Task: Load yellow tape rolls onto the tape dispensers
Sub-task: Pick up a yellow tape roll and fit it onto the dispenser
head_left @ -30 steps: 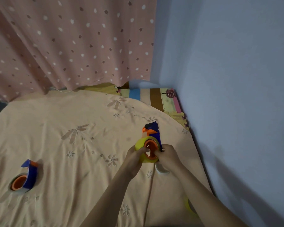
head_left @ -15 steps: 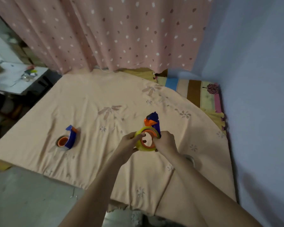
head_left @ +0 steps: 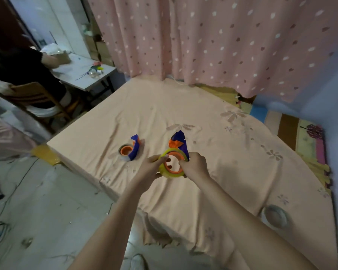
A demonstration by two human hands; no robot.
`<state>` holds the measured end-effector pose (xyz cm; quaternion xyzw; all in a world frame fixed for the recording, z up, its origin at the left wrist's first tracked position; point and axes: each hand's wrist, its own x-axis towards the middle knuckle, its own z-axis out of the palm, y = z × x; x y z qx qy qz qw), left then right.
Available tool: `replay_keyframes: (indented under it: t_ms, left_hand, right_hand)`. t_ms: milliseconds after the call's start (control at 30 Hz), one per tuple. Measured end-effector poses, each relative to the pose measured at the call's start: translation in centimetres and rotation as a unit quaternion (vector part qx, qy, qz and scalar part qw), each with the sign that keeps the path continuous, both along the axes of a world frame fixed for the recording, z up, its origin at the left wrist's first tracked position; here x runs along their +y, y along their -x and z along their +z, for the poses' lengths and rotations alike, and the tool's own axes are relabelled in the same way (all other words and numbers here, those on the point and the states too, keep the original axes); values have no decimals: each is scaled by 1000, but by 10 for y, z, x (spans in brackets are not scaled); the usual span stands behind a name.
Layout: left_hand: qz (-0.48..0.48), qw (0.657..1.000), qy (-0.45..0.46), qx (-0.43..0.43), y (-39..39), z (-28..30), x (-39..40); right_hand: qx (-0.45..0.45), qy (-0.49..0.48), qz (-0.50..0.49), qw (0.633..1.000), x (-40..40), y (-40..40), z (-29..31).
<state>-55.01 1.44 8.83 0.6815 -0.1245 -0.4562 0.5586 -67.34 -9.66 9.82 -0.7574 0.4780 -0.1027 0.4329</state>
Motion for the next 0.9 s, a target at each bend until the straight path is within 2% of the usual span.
replay_keyframes:
  t_ms: [233,467,633,733,900]
  left_hand:
    - [23,999,29,-5,-122,-2,98]
    - [58,998,15,-35,-224,9,171]
    - [66,997,-1,-50,-283,13,178]
    - [62,996,-11,-62,-314,12,172]
    - [49,996,-23,-69,-367,7,149]
  right_hand:
    - [-4,-23,35,999,87,-130,5]
    - [-10,-10,85,996,150,-244,21]
    - [15,-19,87,996,156,-305,19]
    - [36,8,90,995,150,-334,16]
    - [13,-25,87,996,126,-388,6]
